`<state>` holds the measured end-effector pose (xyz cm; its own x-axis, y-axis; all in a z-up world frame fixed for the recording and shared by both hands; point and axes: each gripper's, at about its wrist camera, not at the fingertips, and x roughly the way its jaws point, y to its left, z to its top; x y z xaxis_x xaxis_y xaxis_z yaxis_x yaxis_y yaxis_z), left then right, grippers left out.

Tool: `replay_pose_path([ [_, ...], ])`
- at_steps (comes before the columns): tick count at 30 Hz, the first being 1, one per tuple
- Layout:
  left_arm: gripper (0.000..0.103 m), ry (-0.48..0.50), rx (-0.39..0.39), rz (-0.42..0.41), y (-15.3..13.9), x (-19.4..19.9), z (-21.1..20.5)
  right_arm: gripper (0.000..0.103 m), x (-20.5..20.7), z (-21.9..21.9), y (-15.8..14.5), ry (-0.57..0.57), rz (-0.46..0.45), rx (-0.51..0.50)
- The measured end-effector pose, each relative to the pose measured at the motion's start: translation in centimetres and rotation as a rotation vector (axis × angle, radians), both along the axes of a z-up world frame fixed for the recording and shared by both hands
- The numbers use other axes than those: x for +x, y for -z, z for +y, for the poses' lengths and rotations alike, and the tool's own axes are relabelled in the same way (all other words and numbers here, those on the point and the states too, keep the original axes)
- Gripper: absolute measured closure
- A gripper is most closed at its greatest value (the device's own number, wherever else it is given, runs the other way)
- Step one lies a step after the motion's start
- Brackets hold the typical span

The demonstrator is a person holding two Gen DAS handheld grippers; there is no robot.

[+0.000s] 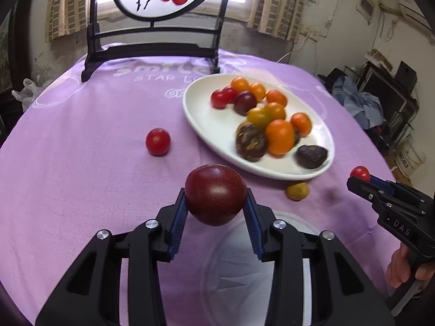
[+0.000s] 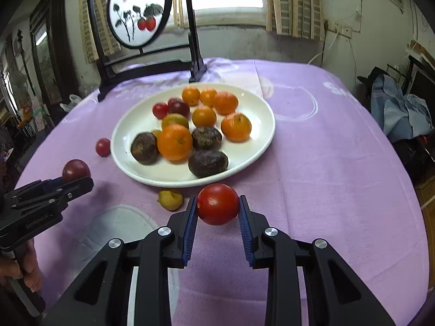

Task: Organize fruits
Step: 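Carry both tomatoes onto the white plate and open both tools, then withdraw both open tools back toward the last fruits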

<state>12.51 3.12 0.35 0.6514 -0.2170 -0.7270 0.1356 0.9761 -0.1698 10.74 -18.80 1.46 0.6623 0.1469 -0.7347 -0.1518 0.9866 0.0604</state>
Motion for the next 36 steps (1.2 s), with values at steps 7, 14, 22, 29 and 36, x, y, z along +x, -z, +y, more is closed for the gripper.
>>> replay_pose_path([
  [7,0.063,0.060,0.014,-0.029,-3.3,1.9,-2.3,0.073,0.9,0.6,-3.7,-0.043,-0.106,-0.009],
  [14,0.063,0.031,0.065,-0.020,-4.0,8.6,-4.4,0.073,5.7,1.6,-3.6,-0.006,-0.126,-0.003],
  [22,0.055,-0.053,0.039,0.070,-0.9,13.4,-4.0,0.070,10.4,3.0,-0.1,-0.042,-0.058,0.023],
  [29,0.013,-0.082,0.076,-0.023,-1.8,12.4,-3.8,0.047,9.9,2.1,0.3,-0.026,-0.081,0.019],
  [36,0.008,-0.097,0.037,-0.012,-2.4,8.8,-1.2,0.042,8.4,2.2,-0.8,-0.031,-0.081,0.028],
])
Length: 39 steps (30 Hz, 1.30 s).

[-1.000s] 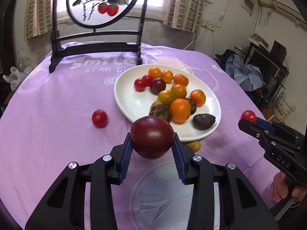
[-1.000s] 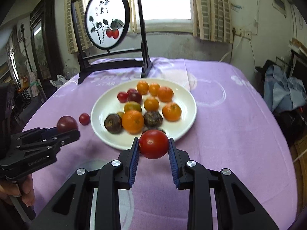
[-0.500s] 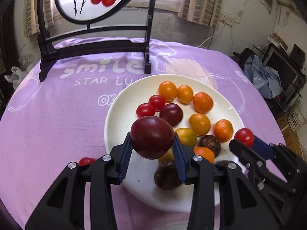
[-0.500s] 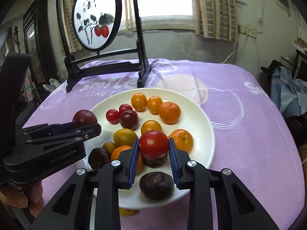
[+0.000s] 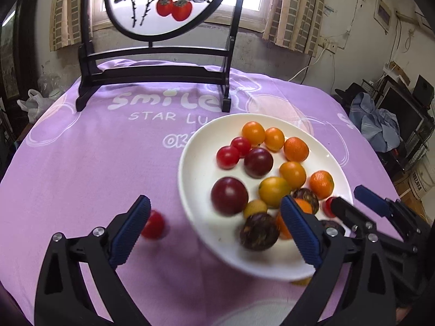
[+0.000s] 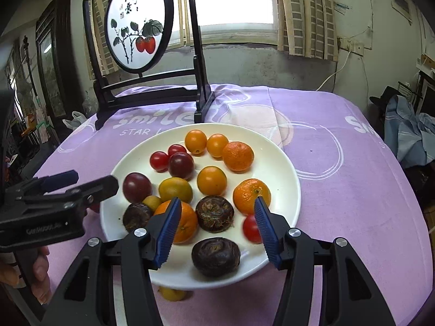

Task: Organize fruits
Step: 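Withdraw both open tools back toward the last fruits, then grasp the small yellow pear with the right tool while the left tool grasps a red cherry tomato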

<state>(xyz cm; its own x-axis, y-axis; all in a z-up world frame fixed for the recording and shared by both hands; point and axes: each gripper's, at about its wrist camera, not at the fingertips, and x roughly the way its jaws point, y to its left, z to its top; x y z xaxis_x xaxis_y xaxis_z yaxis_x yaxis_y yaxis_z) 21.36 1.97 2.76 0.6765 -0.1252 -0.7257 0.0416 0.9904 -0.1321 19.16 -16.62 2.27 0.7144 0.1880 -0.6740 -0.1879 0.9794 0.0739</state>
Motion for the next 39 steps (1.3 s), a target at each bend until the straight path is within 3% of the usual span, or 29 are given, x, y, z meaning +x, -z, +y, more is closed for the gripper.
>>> replay_pose_path([
  [2,0.008,-0.016,-0.001,0.003,0.1,-1.2,1.0,0.037,-0.8,0.1,-0.5,-0.002,-0.013,0.005],
  [8,0.007,-0.072,-0.027,0.016,0.8,-3.9,3.5,0.037,-3.2,0.9,-0.6,-0.029,-0.004,-0.002],
  [14,0.007,-0.129,0.020,0.015,2.6,-5.4,5.6,0.037,-6.1,1.2,-0.2,-0.084,0.019,-0.013],
  [18,0.007,-0.130,0.020,0.021,2.7,-5.6,6.7,0.037,-7.3,0.9,1.1,-0.069,0.073,-0.003],
  [25,0.007,-0.120,0.009,0.029,2.6,-5.9,7.1,0.037,-7.8,3.3,4.1,-0.053,0.149,-0.116],
  [28,0.007,-0.128,0.006,0.034,2.8,-5.8,7.3,0.044,-7.1,4.5,4.8,-0.041,0.157,-0.184],
  [32,0.007,-0.141,-0.012,0.056,3.2,-5.4,7.9,0.050,-5.6,5.2,5.7,-0.014,0.186,-0.201],
  [36,0.007,-0.145,-0.020,0.069,3.6,-5.2,8.0,0.072,-4.5,6.0,5.7,-0.015,0.186,-0.209],
  [39,0.007,-0.141,-0.012,0.079,3.9,-5.1,7.9,0.074,-4.3,6.0,5.7,-0.004,0.189,-0.195],
])
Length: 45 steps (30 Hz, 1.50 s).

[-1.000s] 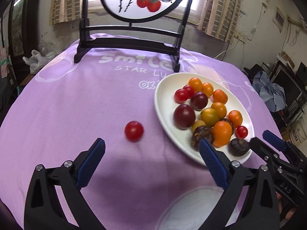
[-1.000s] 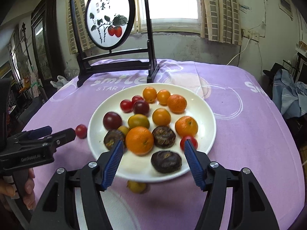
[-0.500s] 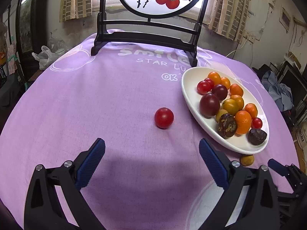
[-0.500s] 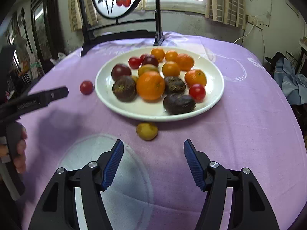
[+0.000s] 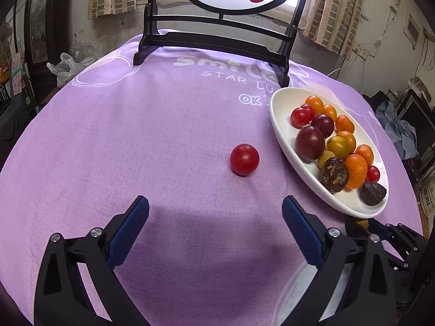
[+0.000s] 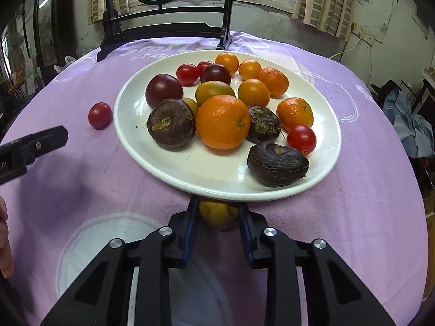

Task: Organize fruits
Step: 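Grasp the small yellow pear with the right tool while the left tool grasps a red cherry tomato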

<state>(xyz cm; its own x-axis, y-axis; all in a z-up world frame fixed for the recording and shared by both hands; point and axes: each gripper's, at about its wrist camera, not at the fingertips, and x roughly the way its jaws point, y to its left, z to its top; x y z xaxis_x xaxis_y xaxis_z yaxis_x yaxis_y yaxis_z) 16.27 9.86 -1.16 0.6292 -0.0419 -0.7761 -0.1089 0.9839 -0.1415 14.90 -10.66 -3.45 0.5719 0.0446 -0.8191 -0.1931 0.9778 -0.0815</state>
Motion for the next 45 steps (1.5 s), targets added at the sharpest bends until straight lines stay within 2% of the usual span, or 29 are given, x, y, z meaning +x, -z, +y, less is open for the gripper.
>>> replay_pose_path([
  [7,0.007,0.018,0.006,-0.009,0.4,0.0,-0.5,0.074,-2.4,-1.3,-1.4,-0.032,-0.005,0.049],
  [14,0.007,0.019,0.124,-0.062,0.7,0.0,-1.6,0.074,-4.5,-3.4,-1.8,-0.062,0.013,0.122],
  [17,0.007,0.003,0.142,-0.056,1.1,0.7,-1.8,0.074,-4.5,-3.7,-1.7,-0.068,0.031,0.143],
  [18,0.010,0.004,0.123,-0.043,1.2,1.0,-1.7,0.074,-4.5,-3.7,-1.7,-0.071,0.031,0.149],
  [19,0.019,-0.002,0.102,-0.035,1.4,1.4,-1.7,0.074,-4.6,-3.8,-1.8,-0.075,0.031,0.156],
  [21,0.025,-0.006,0.079,-0.010,1.8,2.2,-1.8,0.074,-4.6,-3.9,-2.0,-0.081,0.032,0.172],
  [23,0.025,0.006,0.072,0.030,2.5,3.3,-2.1,0.074,-4.7,-3.9,-2.1,-0.090,0.032,0.185],
  [29,0.031,0.008,0.115,0.036,2.6,5.8,-3.2,0.074,-4.9,-3.5,-2.6,-0.113,0.023,0.197],
  [31,0.050,0.006,0.129,0.029,2.5,6.3,-3.4,0.074,-5.0,-3.4,-2.6,-0.115,0.021,0.197],
  [35,0.066,0.020,0.117,0.014,2.3,6.4,-3.5,0.074,-5.0,-3.5,-2.6,-0.108,0.016,0.193],
  [36,0.073,0.030,0.107,0.009,2.2,6.3,-3.4,0.074,-5.0,-3.5,-2.6,-0.104,0.016,0.193],
  [39,0.073,0.029,0.116,0.010,2.0,5.6,-3.5,0.074,-4.9,-3.7,-2.6,-0.095,0.012,0.192],
  [45,0.073,0.066,0.078,-0.025,0.4,3.0,-3.5,0.074,-5.0,-3.8,-2.8,-0.086,0.000,0.187],
])
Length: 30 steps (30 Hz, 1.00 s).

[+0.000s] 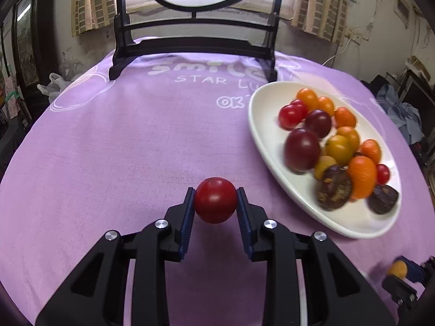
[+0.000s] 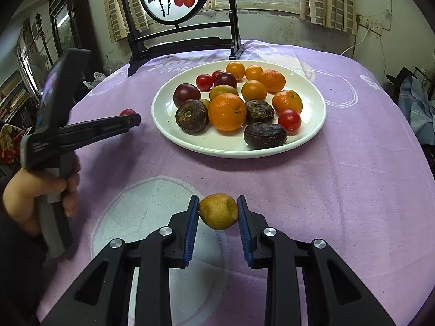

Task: Organize fruits
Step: 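Carry both fruits onto the white plate and open both tools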

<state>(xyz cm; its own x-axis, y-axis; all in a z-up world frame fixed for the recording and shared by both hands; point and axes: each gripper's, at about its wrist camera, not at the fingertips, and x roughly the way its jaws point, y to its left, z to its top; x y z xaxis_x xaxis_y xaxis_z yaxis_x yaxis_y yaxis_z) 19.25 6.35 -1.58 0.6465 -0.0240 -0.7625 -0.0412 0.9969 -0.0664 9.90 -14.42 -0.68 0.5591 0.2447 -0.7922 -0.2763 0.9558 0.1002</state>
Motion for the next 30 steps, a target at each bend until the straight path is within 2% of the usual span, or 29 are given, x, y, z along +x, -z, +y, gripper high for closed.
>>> replay_pose_path([
  [3,0.073,0.041,-0.016,-0.036,-1.6,-1.7,-0.5,0.074,-0.1,-0.3,-0.5,0.016,-0.013,0.012],
  [7,0.073,0.082,-0.025,-0.082,-3.7,-2.7,-1.6,0.074,0.1,-1.2,-2.6,0.053,-0.070,0.061],
  [14,0.073,0.114,-0.037,-0.090,-5.4,0.1,-4.4,0.074,3.6,-0.7,-5.5,0.062,-0.188,-0.014],
  [17,0.074,0.109,-0.046,-0.081,-5.6,1.9,-5.4,0.074,5.7,-0.3,-5.5,0.071,-0.212,-0.049],
  [19,0.074,0.111,-0.025,-0.081,-5.5,2.8,-6.1,0.074,7.5,0.0,-5.0,0.081,-0.211,-0.062],
  [23,0.074,0.097,0.008,-0.070,-5.0,4.5,-7.3,0.073,10.4,0.1,-3.4,0.101,-0.179,-0.073],
  [24,0.074,0.092,0.007,-0.064,-4.9,4.9,-7.4,0.064,10.8,0.1,-3.1,0.104,-0.181,-0.073],
  [25,0.073,0.086,0.005,-0.055,-4.7,5.2,-7.5,0.048,11.2,0.0,-2.8,0.120,-0.187,-0.086],
  [26,0.072,0.076,0.006,-0.048,-4.6,5.5,-7.5,0.045,11.3,0.0,-2.6,0.134,-0.188,-0.098],
  [28,0.038,0.045,0.016,-0.058,-4.5,5.6,-7.4,0.044,11.2,-0.1,-2.3,0.144,-0.184,-0.103],
  [30,0.027,0.019,0.039,-0.093,-4.8,5.2,-7.2,0.044,10.6,-0.4,-2.3,0.147,-0.189,-0.087],
])
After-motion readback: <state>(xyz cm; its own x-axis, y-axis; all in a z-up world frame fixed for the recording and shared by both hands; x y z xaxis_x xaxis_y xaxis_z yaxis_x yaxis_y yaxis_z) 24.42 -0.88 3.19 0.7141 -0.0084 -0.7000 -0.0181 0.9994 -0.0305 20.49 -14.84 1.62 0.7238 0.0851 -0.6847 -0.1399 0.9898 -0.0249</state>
